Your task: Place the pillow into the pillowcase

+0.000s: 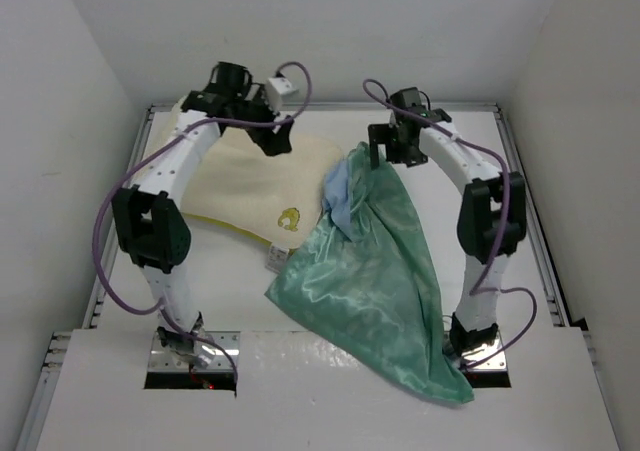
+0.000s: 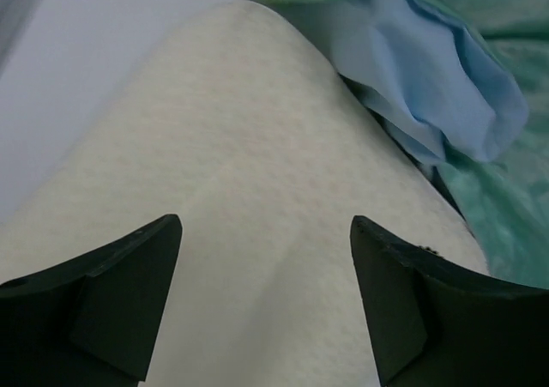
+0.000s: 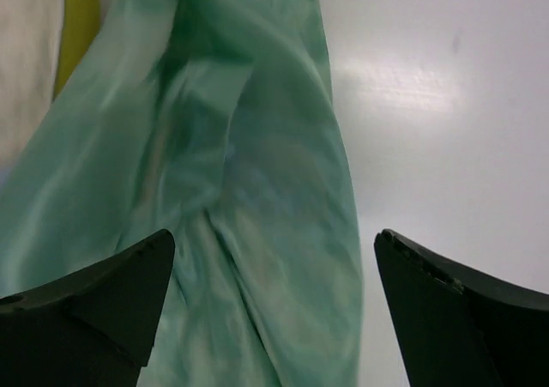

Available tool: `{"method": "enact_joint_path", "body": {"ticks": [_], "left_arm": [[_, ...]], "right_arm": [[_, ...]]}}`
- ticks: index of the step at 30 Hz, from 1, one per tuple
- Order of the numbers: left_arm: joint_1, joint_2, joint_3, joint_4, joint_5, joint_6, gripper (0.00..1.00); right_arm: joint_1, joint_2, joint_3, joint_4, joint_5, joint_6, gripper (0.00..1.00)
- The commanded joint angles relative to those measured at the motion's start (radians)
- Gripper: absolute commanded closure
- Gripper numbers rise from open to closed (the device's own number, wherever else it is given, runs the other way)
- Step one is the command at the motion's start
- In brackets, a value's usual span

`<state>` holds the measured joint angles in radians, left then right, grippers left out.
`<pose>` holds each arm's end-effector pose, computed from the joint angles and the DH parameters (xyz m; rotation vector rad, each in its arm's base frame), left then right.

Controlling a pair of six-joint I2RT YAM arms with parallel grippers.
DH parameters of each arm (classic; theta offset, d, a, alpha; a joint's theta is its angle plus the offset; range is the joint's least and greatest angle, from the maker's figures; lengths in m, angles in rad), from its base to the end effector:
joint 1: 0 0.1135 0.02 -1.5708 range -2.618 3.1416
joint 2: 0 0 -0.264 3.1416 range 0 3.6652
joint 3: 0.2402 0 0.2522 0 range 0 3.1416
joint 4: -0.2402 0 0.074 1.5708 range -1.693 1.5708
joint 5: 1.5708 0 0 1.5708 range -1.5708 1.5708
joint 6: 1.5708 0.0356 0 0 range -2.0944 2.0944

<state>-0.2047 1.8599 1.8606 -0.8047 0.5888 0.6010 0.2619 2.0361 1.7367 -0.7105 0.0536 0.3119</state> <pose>0.3994 -0.1031 0.3521 1.1307 1.9542 -0.4883 0.4337 0.1143 0.2417 0.0846 2.5839 0.1442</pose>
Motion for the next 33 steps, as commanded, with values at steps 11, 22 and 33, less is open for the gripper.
{"method": "enact_joint_path", "body": {"ticks": [11, 22, 33], "left_arm": [[-0.099, -0.205, -0.344, -0.242, 0.053, 0.449, 0.3], [0.177, -0.295, -0.454, 0.122, 0.079, -0.036, 0.25], [0.349, -0.37, -0.408, 0.168, 0.104, -0.145, 0.24]], "right_arm": [[0.141, -0.818, -0.93, 0.345, -0.225, -0.163, 0.32], [0.781, -0.587, -0.988, 0.619, -0.08, -0.327, 0.01], [0.798, -0.448, -0.737, 0.536, -0.081, -0.342, 1.0]]}}
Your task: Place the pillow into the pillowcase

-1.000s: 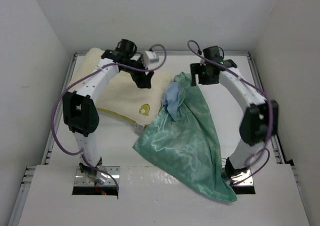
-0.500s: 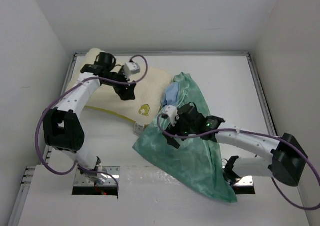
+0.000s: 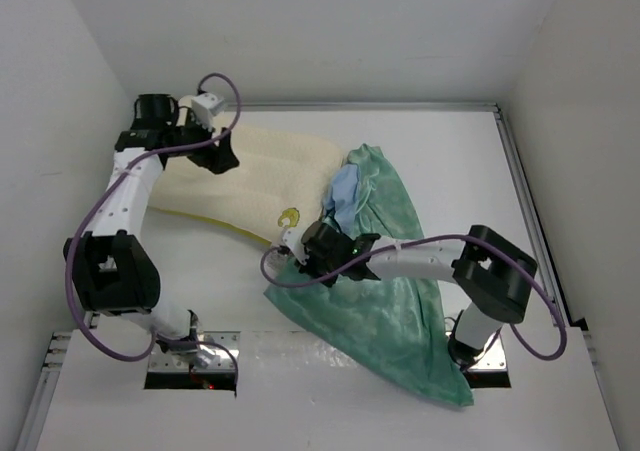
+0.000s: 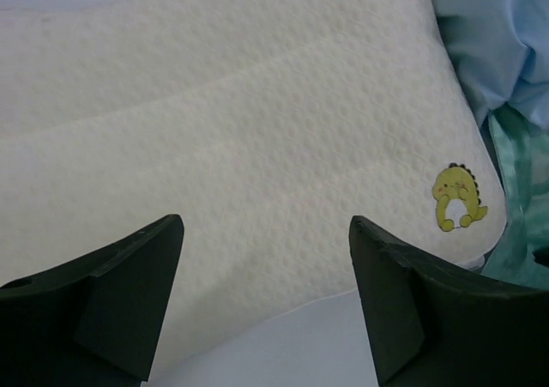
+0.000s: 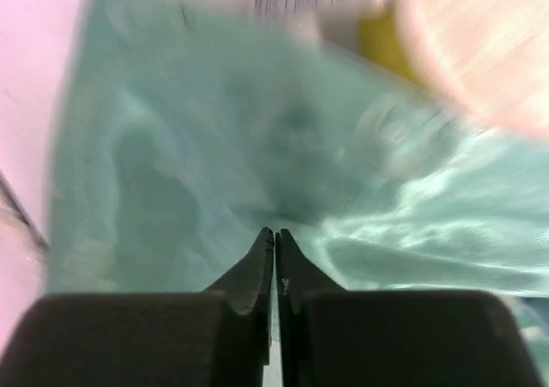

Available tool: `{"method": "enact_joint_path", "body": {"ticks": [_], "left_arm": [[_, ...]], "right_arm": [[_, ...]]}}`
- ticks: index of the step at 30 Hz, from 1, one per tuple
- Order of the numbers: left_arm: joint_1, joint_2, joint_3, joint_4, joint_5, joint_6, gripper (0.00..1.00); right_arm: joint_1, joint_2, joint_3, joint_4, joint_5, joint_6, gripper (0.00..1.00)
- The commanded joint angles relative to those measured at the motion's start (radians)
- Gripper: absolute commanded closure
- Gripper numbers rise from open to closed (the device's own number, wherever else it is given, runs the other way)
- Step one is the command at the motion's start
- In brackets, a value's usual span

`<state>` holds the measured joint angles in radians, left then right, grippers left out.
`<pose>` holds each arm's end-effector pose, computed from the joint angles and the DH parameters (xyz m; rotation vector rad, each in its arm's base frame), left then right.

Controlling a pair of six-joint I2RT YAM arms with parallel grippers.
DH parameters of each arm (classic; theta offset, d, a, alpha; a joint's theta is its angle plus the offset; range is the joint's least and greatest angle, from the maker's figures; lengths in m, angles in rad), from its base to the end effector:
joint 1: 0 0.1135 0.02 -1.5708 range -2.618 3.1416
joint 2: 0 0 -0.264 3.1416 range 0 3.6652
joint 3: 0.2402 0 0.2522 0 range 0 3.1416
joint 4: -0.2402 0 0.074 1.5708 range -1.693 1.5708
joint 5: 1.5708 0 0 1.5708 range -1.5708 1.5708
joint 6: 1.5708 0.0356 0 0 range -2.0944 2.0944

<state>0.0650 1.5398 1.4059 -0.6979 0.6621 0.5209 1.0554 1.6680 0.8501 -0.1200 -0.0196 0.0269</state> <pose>0.3321 -0.0003 0.3287 0.7881 2.0920 -0.4814 0.1580 0.2803 0.1502 -1.2721 2.2349 0.4554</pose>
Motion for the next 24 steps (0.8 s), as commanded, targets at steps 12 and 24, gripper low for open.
{"method": "enact_joint_path", "body": {"ticks": [12, 24], "left_arm": [[0.277, -0.021, 0.172, 0.29, 0.071, -0.326, 0.26], [0.277, -0.04, 0.117, 0.249, 0.047, -0.3, 0.23]], "right_arm": [[-0.101, -0.192, 1.113, -0.274, -0.267, -0.179, 1.0], [0.006, -0.064, 0.488, -0.386, 0.09, -0.103, 0.01]]}}
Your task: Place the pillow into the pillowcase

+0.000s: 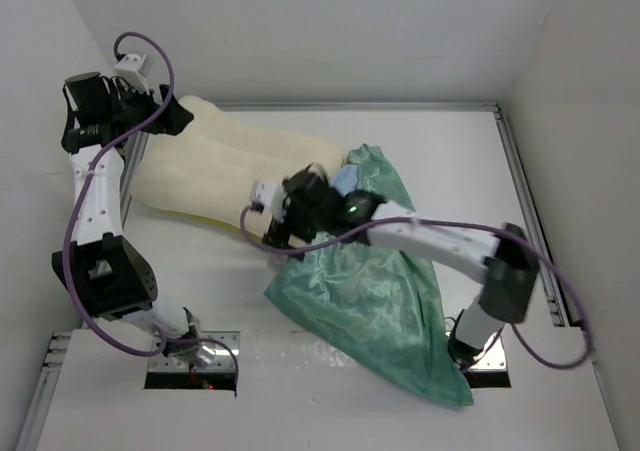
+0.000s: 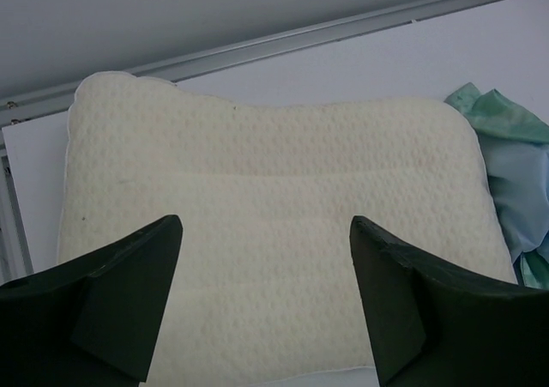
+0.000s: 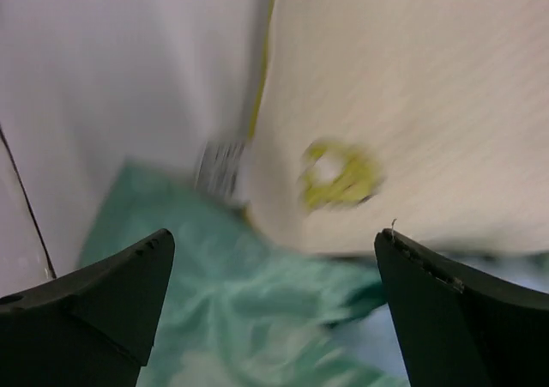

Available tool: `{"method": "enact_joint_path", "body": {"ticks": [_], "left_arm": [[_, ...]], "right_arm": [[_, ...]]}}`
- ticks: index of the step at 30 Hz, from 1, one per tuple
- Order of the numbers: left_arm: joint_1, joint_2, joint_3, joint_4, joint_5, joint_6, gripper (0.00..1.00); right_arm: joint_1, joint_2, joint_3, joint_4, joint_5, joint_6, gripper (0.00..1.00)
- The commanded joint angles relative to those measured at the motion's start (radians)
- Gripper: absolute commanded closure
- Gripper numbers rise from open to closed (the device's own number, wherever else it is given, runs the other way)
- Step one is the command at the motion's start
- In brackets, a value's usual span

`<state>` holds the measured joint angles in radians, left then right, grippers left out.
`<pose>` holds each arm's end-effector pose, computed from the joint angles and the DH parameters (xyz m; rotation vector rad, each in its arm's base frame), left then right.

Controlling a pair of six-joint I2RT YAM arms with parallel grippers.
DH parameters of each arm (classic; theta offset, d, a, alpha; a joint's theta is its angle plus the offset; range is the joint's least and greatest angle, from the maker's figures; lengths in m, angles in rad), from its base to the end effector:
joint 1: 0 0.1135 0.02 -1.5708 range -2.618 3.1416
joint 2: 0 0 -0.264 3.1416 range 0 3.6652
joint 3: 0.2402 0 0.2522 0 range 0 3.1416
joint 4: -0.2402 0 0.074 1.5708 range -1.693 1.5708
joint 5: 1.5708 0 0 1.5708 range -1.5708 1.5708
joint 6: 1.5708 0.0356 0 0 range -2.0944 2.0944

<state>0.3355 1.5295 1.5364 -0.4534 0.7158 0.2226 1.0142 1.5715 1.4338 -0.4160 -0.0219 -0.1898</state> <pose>0.3331 0.0914 0.3954 0.3338 1.8886 -0.3473 0.1918 0.3097 0.3457 -1.2381 1.7786 0.5057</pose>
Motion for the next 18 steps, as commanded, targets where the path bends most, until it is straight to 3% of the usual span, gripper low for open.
{"method": "enact_joint_path", "body": {"ticks": [1, 5, 8, 14, 18], "left_arm": [[0.008, -0.032, -0.021, -0.002, -0.015, 0.007, 0.22], [0.007, -0.043, -0.035, -0.036, -0.03, 0.043, 0.22], [0.007, -0.046, -0.045, -0.05, -0.033, 0.057, 0.21], [0.008, -0.022, -0.053, -0.068, -0.022, 0.07, 0.21], [0.007, 0.012, -0.024, -0.088, -0.03, 0.066, 0.21]], "right_arm": [[0.06, 0.045, -0.104, -0.045, 0.133, 0.162, 0.01], [0.092, 0.093, -0.147, 0.026, 0.403, 0.581, 0.01], [0.093, 0.139, -0.176, 0.029, 0.408, 0.772, 0.01], [0.099, 0.18, -0.157, -0.043, 0.471, 0.984, 0.01], [0.107, 0.134, -0.222, 0.016, 0.635, 1.253, 0.01]]}}
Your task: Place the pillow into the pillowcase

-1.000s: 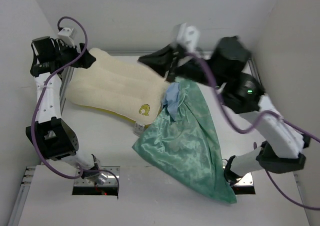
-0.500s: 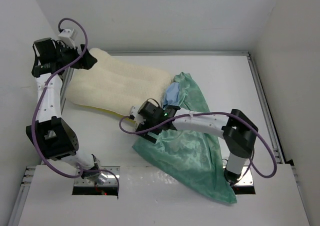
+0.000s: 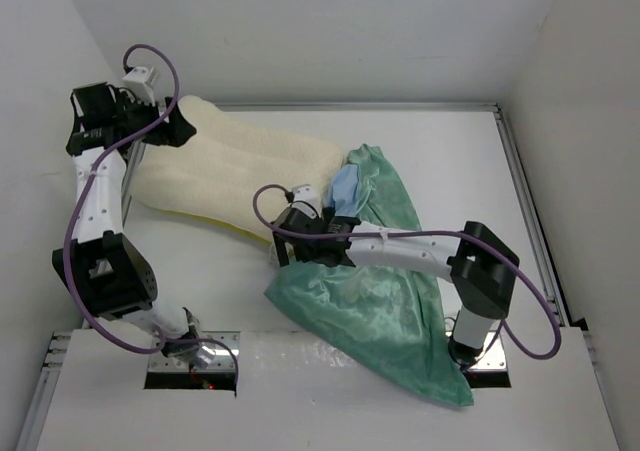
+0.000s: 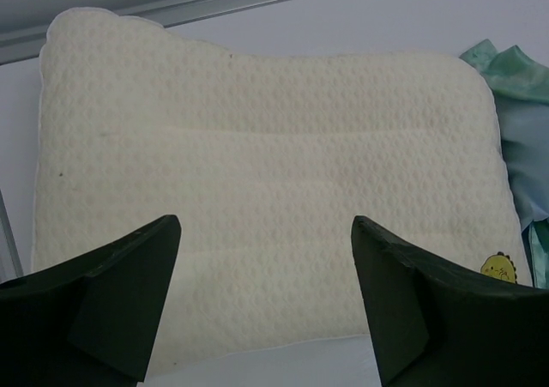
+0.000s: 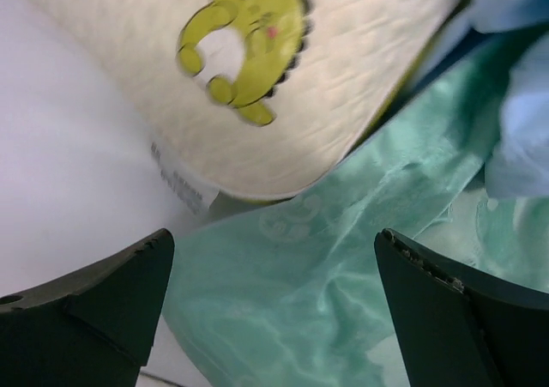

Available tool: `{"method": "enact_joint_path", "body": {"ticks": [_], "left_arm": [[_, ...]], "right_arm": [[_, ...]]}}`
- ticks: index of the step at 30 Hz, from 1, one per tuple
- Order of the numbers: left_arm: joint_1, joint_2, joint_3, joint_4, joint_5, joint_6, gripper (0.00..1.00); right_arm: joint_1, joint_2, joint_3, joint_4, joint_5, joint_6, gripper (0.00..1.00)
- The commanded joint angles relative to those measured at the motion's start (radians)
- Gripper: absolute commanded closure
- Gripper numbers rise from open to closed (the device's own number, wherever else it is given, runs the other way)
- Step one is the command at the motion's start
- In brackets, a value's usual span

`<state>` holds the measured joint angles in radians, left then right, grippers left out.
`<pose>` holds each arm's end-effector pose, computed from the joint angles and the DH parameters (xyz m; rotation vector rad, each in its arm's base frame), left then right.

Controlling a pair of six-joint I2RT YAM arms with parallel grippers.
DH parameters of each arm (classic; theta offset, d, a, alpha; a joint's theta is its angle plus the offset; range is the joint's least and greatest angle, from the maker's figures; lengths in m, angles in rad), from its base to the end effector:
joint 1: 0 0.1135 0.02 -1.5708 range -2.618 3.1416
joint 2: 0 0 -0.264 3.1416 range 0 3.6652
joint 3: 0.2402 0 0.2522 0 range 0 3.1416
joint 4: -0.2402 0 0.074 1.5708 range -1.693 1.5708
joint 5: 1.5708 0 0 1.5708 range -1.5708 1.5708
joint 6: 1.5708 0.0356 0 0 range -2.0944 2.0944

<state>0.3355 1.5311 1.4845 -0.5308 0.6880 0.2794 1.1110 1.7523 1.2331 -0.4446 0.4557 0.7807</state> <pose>0.3304 0.0913 0.3704 0.3299 1.9967 -0.3525 0.1785 0.3251 0.2167 -0.2239 2.4096 0.2856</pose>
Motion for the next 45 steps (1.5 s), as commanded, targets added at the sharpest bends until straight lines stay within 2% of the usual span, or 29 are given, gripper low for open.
{"method": "enact_joint_path", "body": {"ticks": [1, 4, 8, 11, 13, 16, 19, 20, 21, 22, 24, 25, 27, 28, 29, 30, 31, 32, 33, 34, 35, 36, 37, 38, 39, 40, 41, 42, 45], "left_arm": [[0.008, 0.014, 0.033, -0.012, -0.001, 0.009, 0.21], [0.008, 0.026, 0.052, -0.014, 0.01, 0.007, 0.21], [0.008, 0.044, 0.083, -0.038, 0.048, 0.046, 0.21], [0.008, 0.052, 0.094, -0.054, 0.061, 0.064, 0.21], [0.007, 0.052, 0.089, -0.051, 0.065, 0.063, 0.21], [0.007, 0.038, 0.066, -0.046, 0.079, 0.07, 0.21], [0.007, 0.021, 0.036, -0.049, 0.085, 0.08, 0.21], [0.008, 0.021, 0.022, -0.049, 0.085, 0.083, 0.21], [0.008, 0.014, 0.019, -0.051, 0.082, 0.087, 0.21], [0.008, 0.011, 0.017, -0.055, 0.081, 0.086, 0.21], [0.01, 0.011, 0.028, -0.063, 0.079, 0.087, 0.21], [0.01, 0.012, 0.034, -0.067, 0.079, 0.087, 0.21], [0.014, 0.012, 0.059, -0.067, 0.076, 0.087, 0.21], [0.017, 0.014, 0.068, -0.064, 0.076, 0.084, 0.21], [0.019, 0.015, 0.08, -0.057, 0.073, 0.078, 0.2], [0.026, 0.015, 0.083, -0.038, 0.065, 0.057, 0.2], [0.037, 0.017, 0.088, -0.023, 0.062, 0.04, 0.2], [0.045, 0.017, 0.089, -0.009, 0.061, 0.002, 0.2], [0.071, 0.017, 0.089, 0.027, 0.059, -0.026, 0.2], [0.085, 0.017, 0.088, 0.049, 0.055, -0.052, 0.19], [0.103, 0.02, 0.086, 0.067, 0.054, -0.081, 0.2], [0.138, 0.02, 0.086, 0.11, 0.057, -0.139, 0.19], [0.154, 0.02, 0.085, 0.129, 0.059, -0.163, 0.19], [0.167, 0.017, 0.083, 0.147, 0.059, -0.181, 0.19], [0.186, 0.011, 0.089, 0.172, 0.053, -0.181, 0.2], [0.186, 0.006, 0.089, 0.175, 0.048, -0.181, 0.2], [0.186, 0.004, 0.103, 0.172, 0.045, -0.166, 0.2], [0.185, 0.003, 0.109, 0.17, 0.059, -0.148, 0.2], [0.185, 0.012, 0.129, 0.164, 0.091, -0.138, 0.2]], "right_arm": [[0.013, -0.047, -0.036, 0.059, 0.185, 0.332, 0.01], [0.029, 0.001, -0.025, 0.089, 0.181, 0.438, 0.01], [0.066, 0.101, 0.011, -0.065, 0.218, 0.548, 0.01], [0.062, 0.154, -0.024, -0.04, 0.152, 0.542, 0.01], [0.062, 0.199, -0.001, -0.107, 0.138, 0.517, 0.02], [0.064, 0.173, -0.096, -0.103, 0.121, 0.525, 0.08], [0.064, 0.093, -0.279, 0.056, 0.087, 0.502, 0.42], [0.066, 0.041, -0.328, 0.093, 0.086, 0.444, 0.74], [0.066, 0.02, -0.337, 0.139, 0.083, 0.41, 0.91], [0.067, -0.014, -0.339, 0.15, 0.087, 0.34, 1.0], [0.066, -0.051, -0.305, 0.176, 0.077, 0.238, 1.0], [0.066, -0.075, -0.285, 0.196, 0.043, 0.075, 1.0], [0.064, -0.152, -0.163, 0.236, -0.068, -0.117, 1.0], [0.064, -0.158, -0.083, 0.201, -0.232, -0.297, 1.0], [0.064, -0.114, 0.185, 0.129, -0.332, -0.373, 1.0], [0.064, -0.059, 0.383, -0.095, -0.435, -0.447, 1.0], [0.064, 0.014, 0.593, -0.218, -0.627, -0.559, 1.0], [0.064, 0.188, 1.072, -0.343, -0.708, -0.587, 1.0], [0.059, 0.263, 1.3, -0.471, -0.77, -0.604, 1.0], [0.044, 0.274, 1.356, -0.427, -0.905, -0.563, 1.0], [-0.041, 0.229, 1.247, -0.31, -0.998, -0.498, 1.0], [-0.098, 0.069, 1.085, 0.024, -1.073, -0.416, 1.0], [-0.156, -0.02, 0.924, 0.213, -1.124, -0.249, 1.0], [-0.295, -0.093, 0.647, 0.391, -1.137, -0.18, 1.0], [-0.451, -0.191, 0.514, 0.522, -1.079, -0.135, 1.0], [-0.453, -0.221, 0.513, 0.523, -1.078, -0.167, 1.0], [-0.587, -0.24, 0.452, 0.459, -1.03, -0.202, 1.0], [-0.655, -0.257, 0.424, 0.322, -0.908, -0.24, 1.0], [-0.886, -0.272, 0.344, 0.157, -0.659, -0.317, 1.0]]}}
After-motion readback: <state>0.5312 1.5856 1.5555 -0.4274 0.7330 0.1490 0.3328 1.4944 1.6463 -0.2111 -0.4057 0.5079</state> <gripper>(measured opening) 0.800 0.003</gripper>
